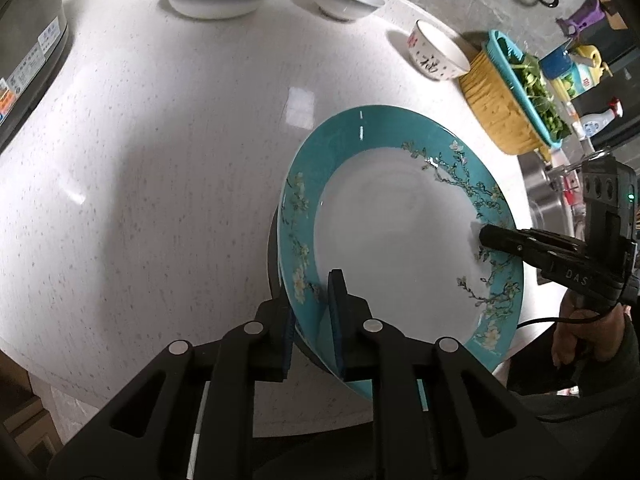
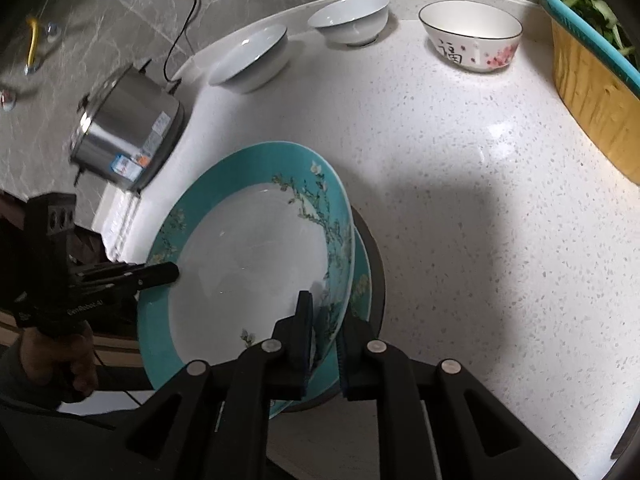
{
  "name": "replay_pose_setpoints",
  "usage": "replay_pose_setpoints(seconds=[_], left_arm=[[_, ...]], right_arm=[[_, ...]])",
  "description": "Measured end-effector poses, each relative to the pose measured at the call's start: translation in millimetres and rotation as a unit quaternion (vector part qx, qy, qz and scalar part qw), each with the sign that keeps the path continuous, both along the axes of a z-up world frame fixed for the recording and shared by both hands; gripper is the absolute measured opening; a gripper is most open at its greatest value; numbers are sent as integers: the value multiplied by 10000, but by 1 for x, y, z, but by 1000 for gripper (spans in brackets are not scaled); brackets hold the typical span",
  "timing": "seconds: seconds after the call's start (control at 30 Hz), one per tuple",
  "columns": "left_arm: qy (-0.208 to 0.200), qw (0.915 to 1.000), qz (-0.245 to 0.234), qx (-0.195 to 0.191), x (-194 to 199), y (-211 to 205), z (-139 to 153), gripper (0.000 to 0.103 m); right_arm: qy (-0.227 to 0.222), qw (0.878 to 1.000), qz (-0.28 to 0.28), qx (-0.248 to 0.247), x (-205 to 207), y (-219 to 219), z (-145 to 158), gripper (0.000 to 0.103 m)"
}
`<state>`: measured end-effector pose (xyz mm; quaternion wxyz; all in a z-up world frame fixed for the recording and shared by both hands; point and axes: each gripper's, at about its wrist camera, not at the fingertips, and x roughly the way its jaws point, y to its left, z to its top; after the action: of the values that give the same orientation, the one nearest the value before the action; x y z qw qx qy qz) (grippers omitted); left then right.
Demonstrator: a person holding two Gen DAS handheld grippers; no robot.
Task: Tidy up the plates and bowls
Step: 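Lift the larger teal floral plate and carry it over the plate stack, then lower the teal plate onto the stack and open both grippers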
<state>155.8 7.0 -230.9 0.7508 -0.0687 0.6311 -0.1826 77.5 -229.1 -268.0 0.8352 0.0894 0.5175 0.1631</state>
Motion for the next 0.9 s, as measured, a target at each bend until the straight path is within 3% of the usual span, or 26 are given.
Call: replay_pose_setpoints(seconds=[0.37,0.6,0.9], left_arm=[[-51,9998,-24,190,-13,-6,-21,16],[-164,9982,-153,552,-17,-15,-31,17],[-168,9983,-103,541,-14,-18,-34,21]], right_arm=[[-412,9951,305,-850,-10,19,-12,17],[-762,9834,601,-1535,-19,37,-19,24],[-843,9724,699,-2059,-24,46,-22,32]])
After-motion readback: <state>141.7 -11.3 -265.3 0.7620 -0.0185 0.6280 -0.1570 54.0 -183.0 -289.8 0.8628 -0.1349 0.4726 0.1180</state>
